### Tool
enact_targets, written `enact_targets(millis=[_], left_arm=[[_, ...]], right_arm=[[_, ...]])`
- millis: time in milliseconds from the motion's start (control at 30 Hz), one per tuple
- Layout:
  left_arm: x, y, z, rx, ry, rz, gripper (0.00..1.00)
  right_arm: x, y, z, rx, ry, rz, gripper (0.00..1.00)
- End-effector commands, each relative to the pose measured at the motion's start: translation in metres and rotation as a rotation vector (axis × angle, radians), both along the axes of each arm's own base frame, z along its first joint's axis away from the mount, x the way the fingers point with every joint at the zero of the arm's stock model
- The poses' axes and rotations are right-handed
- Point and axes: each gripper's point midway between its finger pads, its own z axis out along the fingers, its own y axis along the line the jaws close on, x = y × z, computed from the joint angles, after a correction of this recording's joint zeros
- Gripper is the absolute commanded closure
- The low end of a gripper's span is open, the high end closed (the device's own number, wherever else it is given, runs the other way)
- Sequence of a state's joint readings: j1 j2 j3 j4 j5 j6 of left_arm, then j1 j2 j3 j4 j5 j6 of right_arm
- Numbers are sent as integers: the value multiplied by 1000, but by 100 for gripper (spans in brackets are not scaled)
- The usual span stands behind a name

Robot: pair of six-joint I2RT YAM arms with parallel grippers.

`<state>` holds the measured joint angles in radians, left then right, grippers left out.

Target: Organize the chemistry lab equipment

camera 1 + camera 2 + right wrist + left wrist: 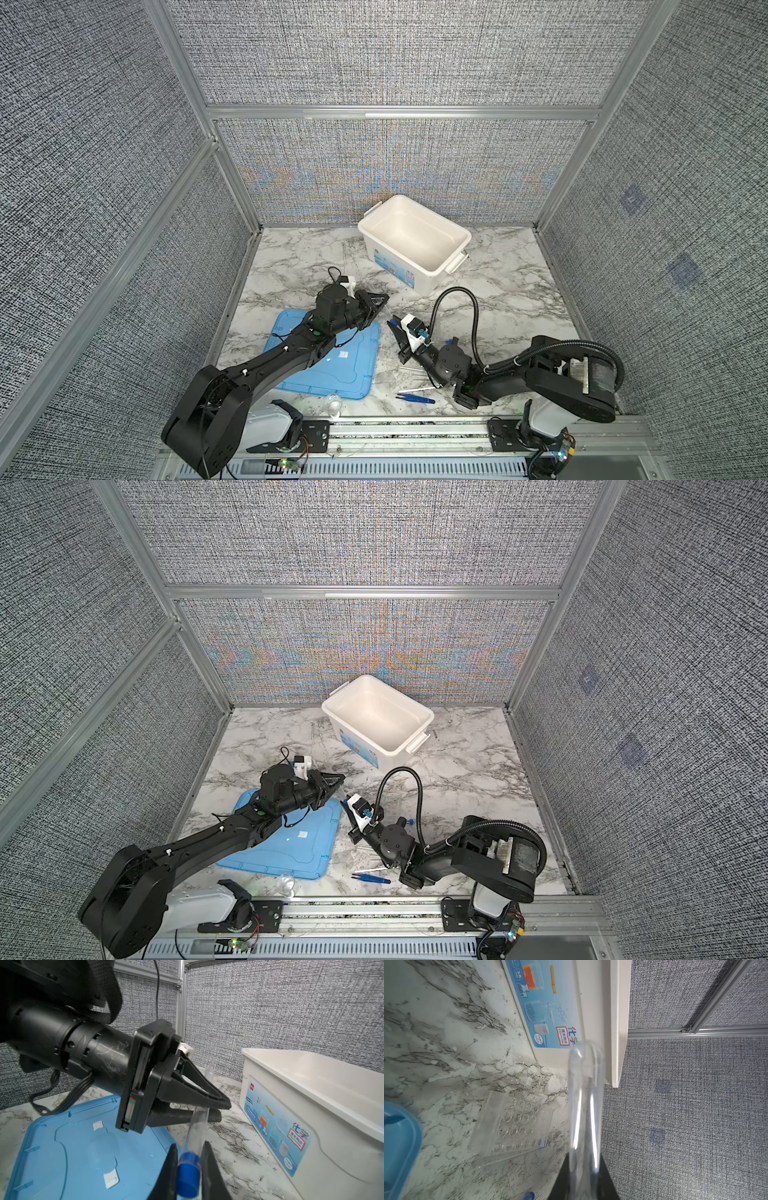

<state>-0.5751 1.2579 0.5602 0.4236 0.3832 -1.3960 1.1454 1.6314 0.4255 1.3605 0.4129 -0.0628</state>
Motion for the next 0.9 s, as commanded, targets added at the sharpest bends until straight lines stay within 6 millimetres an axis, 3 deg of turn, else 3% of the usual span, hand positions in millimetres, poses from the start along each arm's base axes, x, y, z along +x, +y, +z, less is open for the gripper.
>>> enact_targets(millis=[0, 267, 533, 700, 867], left_arm=[[-1, -3, 1, -8, -8, -18, 91], [-1, -3, 4, -8, -12, -17, 87], [0, 2, 8, 3, -27, 7, 87], [0, 2, 10, 8, -34, 5, 87], [-1, 2, 11, 11, -36, 2, 87]], right_arm=[[1, -2, 11, 44, -17, -9, 91], [2, -4, 11, 48, -12, -22, 91], [-3, -4, 0, 28, 7, 3, 66], [-7, -9, -9, 8, 18, 15, 60], [-6, -9, 1, 7, -14, 10, 60]])
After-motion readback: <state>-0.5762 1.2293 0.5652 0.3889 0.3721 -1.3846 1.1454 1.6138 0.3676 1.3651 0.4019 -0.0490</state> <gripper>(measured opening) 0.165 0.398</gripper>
